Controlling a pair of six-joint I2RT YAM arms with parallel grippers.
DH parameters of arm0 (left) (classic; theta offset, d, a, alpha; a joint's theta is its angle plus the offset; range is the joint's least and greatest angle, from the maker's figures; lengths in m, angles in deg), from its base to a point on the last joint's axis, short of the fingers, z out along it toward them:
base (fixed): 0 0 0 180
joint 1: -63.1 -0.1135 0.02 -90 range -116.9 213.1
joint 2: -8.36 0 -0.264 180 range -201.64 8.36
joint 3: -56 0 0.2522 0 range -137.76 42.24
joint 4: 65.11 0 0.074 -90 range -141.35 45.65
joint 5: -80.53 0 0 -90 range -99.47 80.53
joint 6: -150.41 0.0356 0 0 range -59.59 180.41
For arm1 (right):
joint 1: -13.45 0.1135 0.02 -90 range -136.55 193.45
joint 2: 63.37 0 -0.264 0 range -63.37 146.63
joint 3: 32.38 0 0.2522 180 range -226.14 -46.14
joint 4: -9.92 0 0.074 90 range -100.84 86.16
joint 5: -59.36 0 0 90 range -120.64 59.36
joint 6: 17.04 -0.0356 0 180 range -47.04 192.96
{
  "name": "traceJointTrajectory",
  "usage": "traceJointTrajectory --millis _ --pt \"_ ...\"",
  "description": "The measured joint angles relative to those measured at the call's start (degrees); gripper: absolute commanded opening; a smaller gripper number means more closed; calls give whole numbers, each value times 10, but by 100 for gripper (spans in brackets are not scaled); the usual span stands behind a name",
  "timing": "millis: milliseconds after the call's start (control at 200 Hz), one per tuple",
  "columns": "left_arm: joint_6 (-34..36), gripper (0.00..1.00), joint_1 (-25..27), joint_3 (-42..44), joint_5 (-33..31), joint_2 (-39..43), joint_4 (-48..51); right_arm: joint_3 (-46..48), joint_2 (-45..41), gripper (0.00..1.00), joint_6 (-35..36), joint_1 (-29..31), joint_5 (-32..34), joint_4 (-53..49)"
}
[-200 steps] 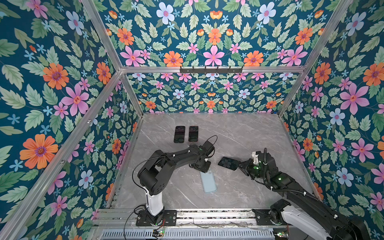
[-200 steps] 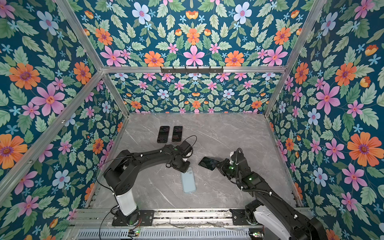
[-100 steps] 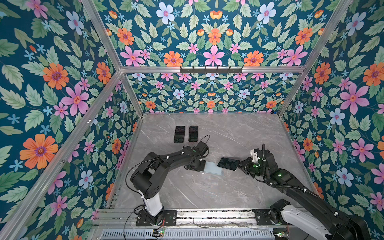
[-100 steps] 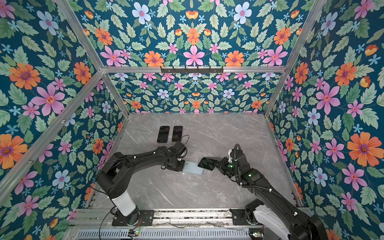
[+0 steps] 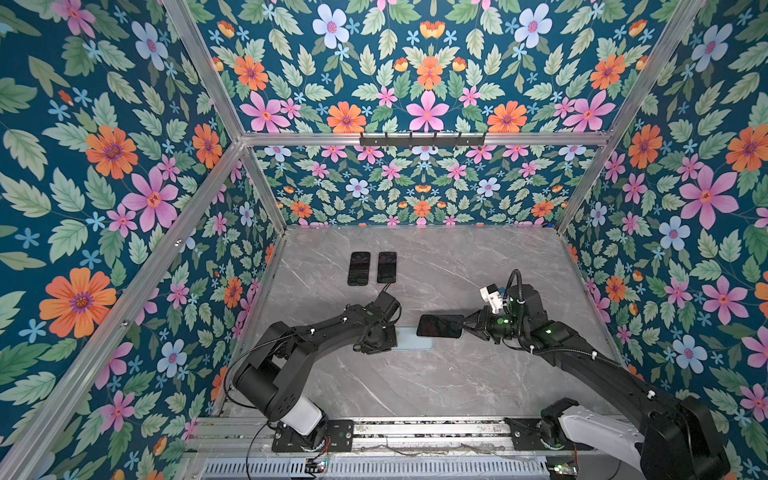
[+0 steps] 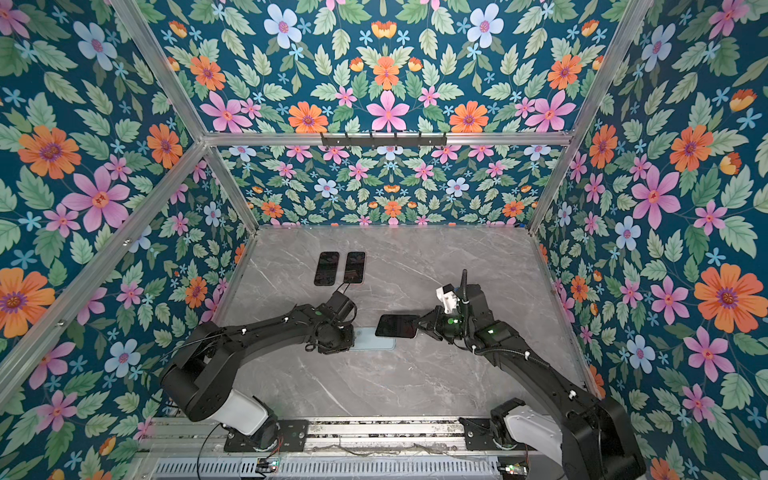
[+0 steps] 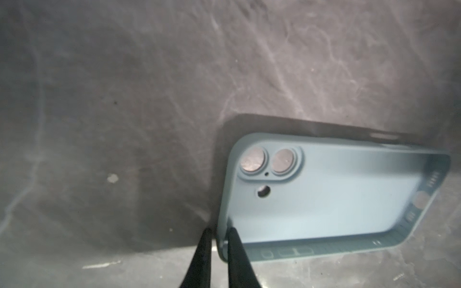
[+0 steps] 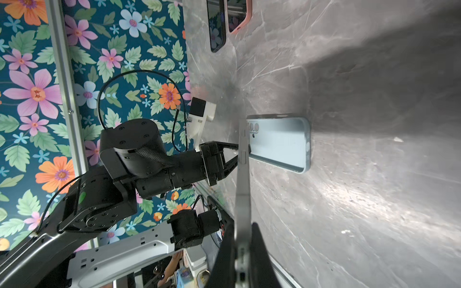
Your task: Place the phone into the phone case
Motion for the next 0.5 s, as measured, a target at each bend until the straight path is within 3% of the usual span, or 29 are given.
traceJointTrajectory --millis 180,500 --pt "-15 23 -7 25 28 25 -25 9 57 0 -12 2 -38 72" --pt "-10 33 -103 83 102 88 -107 -40 200 0 9 8 -113 147"
